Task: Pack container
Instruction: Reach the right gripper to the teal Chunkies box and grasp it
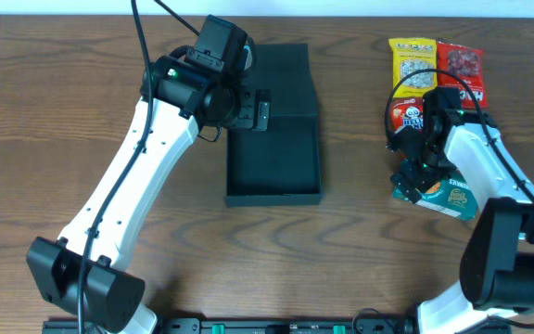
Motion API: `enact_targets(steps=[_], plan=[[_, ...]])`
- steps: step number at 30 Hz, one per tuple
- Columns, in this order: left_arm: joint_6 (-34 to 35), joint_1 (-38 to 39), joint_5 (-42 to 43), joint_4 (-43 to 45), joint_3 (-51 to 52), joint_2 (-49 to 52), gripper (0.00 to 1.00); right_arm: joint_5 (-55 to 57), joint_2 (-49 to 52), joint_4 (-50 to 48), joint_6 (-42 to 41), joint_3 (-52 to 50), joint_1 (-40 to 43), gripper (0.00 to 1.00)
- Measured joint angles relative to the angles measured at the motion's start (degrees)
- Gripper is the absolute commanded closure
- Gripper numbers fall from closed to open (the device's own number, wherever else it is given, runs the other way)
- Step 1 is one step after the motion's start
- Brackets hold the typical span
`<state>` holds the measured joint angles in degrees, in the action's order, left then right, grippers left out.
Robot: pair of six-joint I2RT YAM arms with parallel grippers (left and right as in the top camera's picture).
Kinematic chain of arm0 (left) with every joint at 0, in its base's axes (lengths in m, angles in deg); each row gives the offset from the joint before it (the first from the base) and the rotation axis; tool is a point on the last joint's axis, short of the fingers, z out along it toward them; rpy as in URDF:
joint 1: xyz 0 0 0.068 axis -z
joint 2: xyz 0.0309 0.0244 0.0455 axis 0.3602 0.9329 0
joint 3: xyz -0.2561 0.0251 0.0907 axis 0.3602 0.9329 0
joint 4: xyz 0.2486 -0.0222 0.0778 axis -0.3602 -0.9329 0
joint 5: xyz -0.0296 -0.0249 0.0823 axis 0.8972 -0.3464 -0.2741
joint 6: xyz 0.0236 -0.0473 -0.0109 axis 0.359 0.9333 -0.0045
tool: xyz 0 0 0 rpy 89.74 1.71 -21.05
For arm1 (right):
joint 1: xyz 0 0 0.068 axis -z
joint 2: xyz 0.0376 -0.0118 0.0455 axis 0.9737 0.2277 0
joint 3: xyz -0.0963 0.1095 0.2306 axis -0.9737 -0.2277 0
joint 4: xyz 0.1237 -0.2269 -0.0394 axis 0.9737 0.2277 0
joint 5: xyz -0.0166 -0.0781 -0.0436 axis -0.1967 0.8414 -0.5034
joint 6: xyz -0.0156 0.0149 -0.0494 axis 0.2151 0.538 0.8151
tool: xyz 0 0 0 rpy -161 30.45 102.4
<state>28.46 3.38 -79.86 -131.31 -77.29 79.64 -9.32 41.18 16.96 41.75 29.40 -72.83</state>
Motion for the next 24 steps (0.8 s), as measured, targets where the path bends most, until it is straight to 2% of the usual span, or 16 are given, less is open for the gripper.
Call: enact_targets(steps=[14, 24], plan=[[0.00, 0.00, 0.00, -0.02, 0.00, 0.00, 0.05, -3.10, 0.76, 1.29, 1.09, 0.63, 0.09, 0.01], [-0.02, 0.00, 0.00, -0.02, 0.00, 0.00, 0.05, -9.38, 1.42, 2.38, 1.07, 0.63, 0.09, 0.01]])
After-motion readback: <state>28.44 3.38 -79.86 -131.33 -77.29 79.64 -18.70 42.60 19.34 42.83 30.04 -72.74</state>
